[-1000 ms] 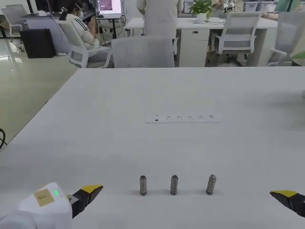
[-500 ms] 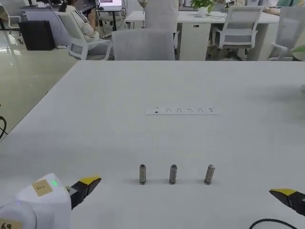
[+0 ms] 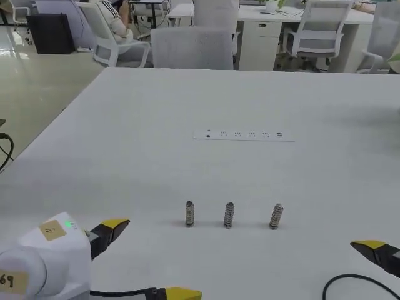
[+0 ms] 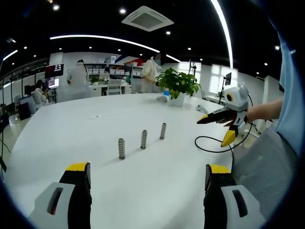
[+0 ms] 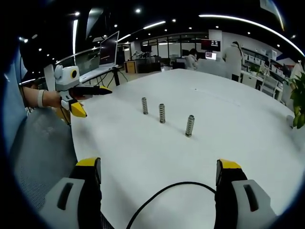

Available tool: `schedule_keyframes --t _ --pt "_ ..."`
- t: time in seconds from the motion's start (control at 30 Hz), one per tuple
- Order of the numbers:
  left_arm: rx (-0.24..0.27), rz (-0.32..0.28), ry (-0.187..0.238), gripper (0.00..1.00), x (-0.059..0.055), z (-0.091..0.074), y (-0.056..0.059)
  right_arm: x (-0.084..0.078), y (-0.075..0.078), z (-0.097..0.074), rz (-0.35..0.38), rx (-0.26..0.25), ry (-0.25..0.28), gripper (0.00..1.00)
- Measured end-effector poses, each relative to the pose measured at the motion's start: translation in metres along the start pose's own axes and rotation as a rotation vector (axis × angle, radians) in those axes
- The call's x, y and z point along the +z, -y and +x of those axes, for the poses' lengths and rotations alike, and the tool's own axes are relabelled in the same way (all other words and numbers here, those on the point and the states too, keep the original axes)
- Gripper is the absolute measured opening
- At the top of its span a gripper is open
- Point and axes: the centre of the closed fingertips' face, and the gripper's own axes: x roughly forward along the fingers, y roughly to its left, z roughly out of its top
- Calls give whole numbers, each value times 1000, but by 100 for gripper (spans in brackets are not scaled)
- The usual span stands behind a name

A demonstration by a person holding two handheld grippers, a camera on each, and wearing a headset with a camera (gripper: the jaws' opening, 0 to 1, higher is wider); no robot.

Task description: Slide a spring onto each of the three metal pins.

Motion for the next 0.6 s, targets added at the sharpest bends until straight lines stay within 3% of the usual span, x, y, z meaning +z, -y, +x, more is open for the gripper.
schedule_keyframes --t 0.3,0.6 --pt "8 0 16 98 3 -1 -2 2 2 -2 -13 -5 -6 99" --pt "12 5 31 98 5 -2 -2 -1 -5 -1 -31 9 -33 99"
